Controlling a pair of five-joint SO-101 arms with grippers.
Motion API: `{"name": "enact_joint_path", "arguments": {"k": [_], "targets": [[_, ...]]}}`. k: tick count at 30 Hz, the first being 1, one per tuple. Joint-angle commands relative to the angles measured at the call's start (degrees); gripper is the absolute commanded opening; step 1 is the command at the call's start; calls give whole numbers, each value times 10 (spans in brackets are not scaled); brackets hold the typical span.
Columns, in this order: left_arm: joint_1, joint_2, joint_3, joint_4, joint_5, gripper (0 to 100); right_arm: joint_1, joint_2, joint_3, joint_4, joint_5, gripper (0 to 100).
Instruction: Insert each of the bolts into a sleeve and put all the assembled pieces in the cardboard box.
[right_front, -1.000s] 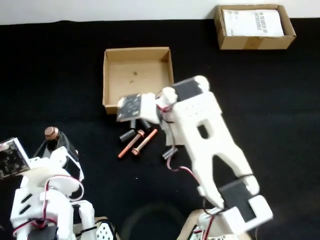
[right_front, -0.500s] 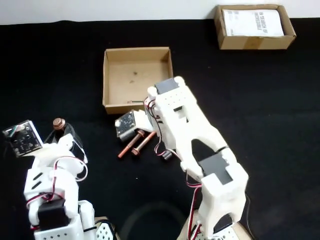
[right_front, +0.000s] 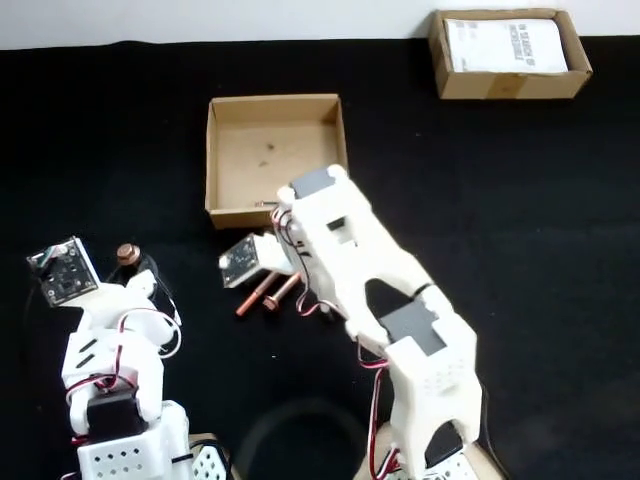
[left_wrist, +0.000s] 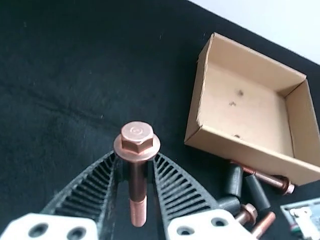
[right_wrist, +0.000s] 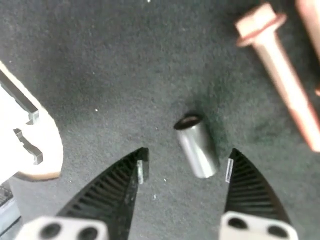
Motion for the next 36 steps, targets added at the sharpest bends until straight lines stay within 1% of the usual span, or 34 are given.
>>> {"name": "enact_joint_path", "arguments": {"k": [1, 5, 10, 16, 21, 23, 24, 27, 32, 36], "targets": [[-9, -7, 1, -14, -1, 9, -9, 15, -39, -1, 0, 241], [-9, -7, 11, -14, -1, 9, -7, 45, -58, 2, -1, 232], [-10, -7, 31, -13, -1, 9, 6, 84, -53, -2, -2, 111], [-10, -7, 60, -14, 2, 9, 41, 124, -58, -4, -2, 102], [-10, -7, 71, -14, 3, 9, 61, 140, -58, -27, -2, 95], [-10, -7, 76, -16, 3, 9, 62, 139, -58, -27, -4, 39], [-10, -7, 79, -22, 3, 9, 62, 139, -58, -27, -15, 4], [-9, -7, 77, -34, 3, 9, 62, 138, -86, -20, -58, 7], [20, -4, 53, -31, 4, 9, 74, 104, -233, 36, -123, 7], [39, -3, 24, -18, 4, 9, 78, 51, -320, 45, -200, 7]]}}
